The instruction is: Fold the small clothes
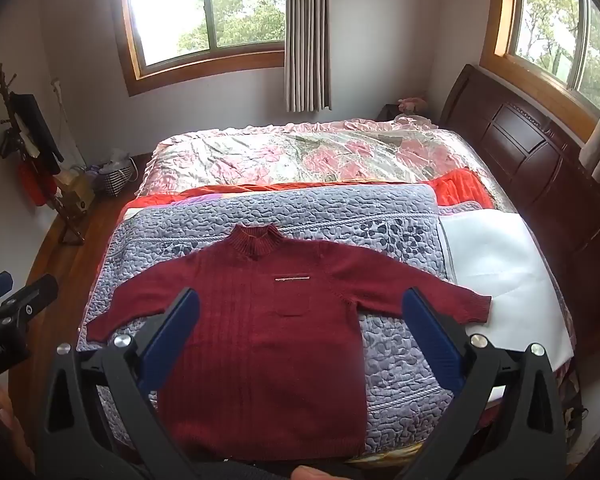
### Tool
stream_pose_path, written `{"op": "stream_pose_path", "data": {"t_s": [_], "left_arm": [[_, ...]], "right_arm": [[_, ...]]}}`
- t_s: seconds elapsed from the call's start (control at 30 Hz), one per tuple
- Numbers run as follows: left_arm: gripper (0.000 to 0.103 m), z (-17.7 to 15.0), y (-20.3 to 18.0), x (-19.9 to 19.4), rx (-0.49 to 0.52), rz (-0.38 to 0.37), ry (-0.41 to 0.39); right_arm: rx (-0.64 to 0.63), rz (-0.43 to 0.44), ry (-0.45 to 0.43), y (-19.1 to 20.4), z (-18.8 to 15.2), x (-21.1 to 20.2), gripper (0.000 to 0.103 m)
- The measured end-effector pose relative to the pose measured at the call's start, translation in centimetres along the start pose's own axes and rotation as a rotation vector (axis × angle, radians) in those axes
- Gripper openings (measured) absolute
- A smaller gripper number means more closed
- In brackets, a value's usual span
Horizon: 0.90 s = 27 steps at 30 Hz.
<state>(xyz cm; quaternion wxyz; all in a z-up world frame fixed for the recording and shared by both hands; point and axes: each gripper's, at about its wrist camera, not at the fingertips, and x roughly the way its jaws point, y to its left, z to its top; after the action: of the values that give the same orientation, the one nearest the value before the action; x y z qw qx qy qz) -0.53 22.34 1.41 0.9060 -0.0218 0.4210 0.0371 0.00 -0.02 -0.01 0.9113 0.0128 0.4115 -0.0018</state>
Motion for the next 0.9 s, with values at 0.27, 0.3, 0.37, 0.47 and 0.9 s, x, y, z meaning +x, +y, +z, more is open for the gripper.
{"op": "stream_pose_path", "data": {"t_s": [0.27, 0.3, 0.37, 0.47, 0.9], "left_arm": [[0.099, 0.13, 0.27, 0.28, 0.001, -0.001, 0.005], [0.099, 0.15, 0.71, 0.19, -0.001, 0.000, 0.005], [0.099, 0.08, 0.80, 0.62, -0.001, -0.002, 0.004], [0.099, -0.03, 0.97, -0.27, -0.005, -0.002, 0.002], [0.099, -0.01, 0.31, 0.61, 0.005, -0.001, 0.012]], "right_arm": [[-0.005, -0.004, 0.005, 0.12, 0.02, -0.03, 0.100], [-0.005, -0.004, 0.005, 0.16, 0.03, -0.07, 0.100], [-0.006, -0.006, 0.007, 0.52, 0.11, 0.02, 0.100], [-0.004, -0.008, 0.005, 0.71, 0.21, -0.08, 0.100], [-0.009, -0.017, -0.004, -0.20, 0.21, -0.55, 0.100]]}}
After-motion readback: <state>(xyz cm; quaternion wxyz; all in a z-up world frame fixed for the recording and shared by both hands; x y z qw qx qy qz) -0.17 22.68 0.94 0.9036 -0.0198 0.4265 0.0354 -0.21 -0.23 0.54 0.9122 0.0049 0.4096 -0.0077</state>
